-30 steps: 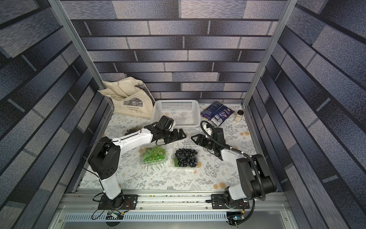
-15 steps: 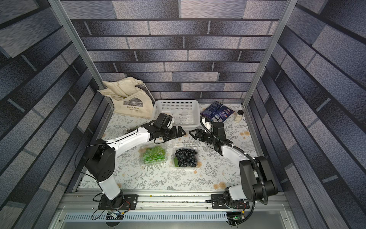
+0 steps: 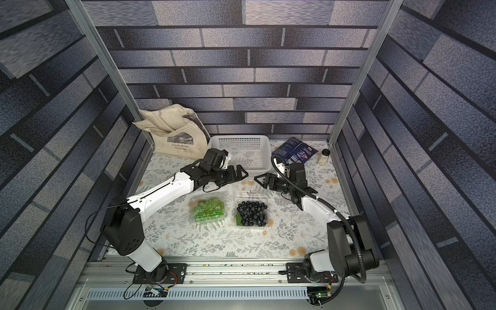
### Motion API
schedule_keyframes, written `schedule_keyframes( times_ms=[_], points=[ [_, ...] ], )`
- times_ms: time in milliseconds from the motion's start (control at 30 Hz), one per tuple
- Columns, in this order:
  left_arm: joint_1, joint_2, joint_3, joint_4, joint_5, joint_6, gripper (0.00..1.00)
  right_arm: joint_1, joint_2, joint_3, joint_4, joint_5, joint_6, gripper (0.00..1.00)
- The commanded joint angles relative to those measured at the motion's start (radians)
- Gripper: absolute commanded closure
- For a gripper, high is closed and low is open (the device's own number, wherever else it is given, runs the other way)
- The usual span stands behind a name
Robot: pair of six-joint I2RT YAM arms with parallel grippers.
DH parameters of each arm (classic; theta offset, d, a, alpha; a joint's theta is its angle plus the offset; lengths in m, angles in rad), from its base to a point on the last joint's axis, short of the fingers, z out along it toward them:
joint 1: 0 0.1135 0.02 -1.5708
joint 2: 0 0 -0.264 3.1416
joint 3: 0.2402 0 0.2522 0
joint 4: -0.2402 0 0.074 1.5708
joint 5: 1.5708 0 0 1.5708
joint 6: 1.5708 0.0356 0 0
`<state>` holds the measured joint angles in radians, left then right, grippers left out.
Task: Pack grapes into containers
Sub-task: Close the packing box at the center of the board.
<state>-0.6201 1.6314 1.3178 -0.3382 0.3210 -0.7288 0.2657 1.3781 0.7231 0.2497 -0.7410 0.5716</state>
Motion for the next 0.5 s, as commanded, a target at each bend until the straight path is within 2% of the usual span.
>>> schedule_keyframes(
  times_ms=[0,233,467],
  points=[
    [0.007,-0.049,0.011,-0.036,-0.024,0.034,0.0,0.0,-0.054,0.01,-0.039,-0.048,0.001,0.21],
    [-0.004,-0.07,0.0,-0.071,-0.035,0.057,0.0,0.0,-0.157,-0.042,-0.091,-0.059,0.015,0.22],
    [-0.062,-0.068,-0.007,-0.109,-0.054,0.081,0.0,0.041,-0.316,-0.125,-0.2,-0.007,0.007,0.26]
  ],
)
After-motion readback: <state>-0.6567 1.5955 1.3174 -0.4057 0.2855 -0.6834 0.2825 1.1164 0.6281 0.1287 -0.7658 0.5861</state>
